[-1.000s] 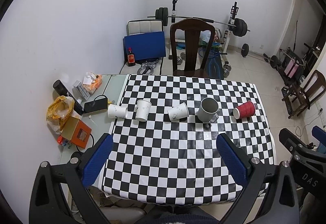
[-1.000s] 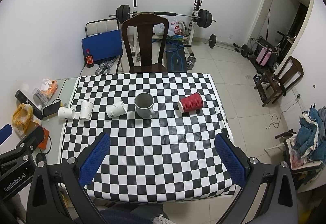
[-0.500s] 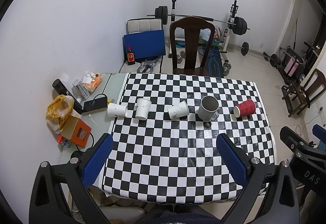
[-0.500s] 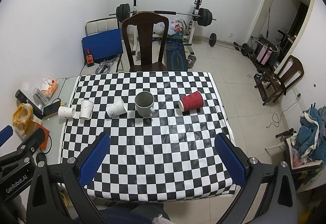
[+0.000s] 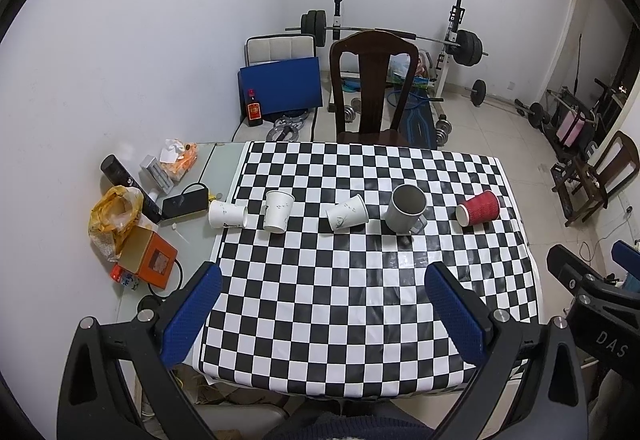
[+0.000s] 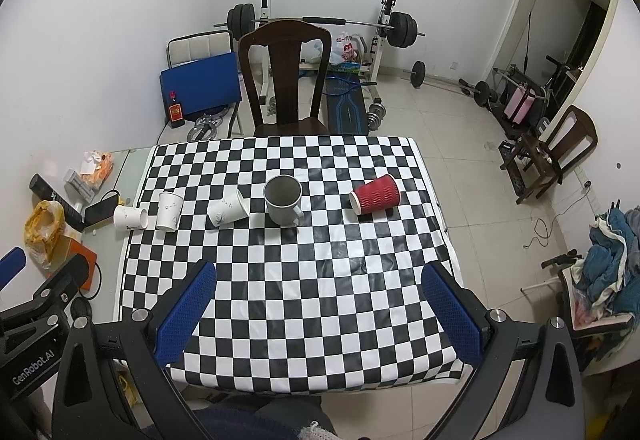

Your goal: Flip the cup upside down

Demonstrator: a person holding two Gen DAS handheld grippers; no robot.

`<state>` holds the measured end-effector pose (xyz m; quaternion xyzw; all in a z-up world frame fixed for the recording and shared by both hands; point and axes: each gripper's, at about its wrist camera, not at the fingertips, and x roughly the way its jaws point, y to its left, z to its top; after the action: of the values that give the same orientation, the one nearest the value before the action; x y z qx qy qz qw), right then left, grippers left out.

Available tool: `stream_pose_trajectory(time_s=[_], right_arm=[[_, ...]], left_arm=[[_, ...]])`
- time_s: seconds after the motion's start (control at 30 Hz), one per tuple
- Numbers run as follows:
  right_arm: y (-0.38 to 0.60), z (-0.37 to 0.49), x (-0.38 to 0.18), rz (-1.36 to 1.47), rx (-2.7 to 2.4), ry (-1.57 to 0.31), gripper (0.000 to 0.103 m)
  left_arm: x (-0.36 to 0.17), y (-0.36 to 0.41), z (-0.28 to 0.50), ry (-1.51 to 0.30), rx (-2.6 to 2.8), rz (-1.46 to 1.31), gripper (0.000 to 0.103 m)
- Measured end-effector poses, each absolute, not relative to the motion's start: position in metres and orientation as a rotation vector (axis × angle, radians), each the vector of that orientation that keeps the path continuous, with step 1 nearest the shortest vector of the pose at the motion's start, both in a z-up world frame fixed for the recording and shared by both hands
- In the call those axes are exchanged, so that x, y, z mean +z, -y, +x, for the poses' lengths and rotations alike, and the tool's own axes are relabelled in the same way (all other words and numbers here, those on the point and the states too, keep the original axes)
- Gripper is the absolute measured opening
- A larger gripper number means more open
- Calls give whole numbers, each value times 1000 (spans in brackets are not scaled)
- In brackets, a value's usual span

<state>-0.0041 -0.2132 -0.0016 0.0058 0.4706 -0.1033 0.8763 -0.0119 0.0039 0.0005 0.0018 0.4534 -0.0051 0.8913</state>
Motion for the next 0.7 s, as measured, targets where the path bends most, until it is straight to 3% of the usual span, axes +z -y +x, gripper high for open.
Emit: stream_pose_trajectory(time_s=[0.53, 0.7], right_arm=[[213, -6, -2, 23, -215, -984, 103], [220, 5, -19, 75, -231, -1014, 103]], left_arm=[[1, -4, -15, -935, -4, 9, 103], [-27, 6, 9, -906, 48, 65, 103]])
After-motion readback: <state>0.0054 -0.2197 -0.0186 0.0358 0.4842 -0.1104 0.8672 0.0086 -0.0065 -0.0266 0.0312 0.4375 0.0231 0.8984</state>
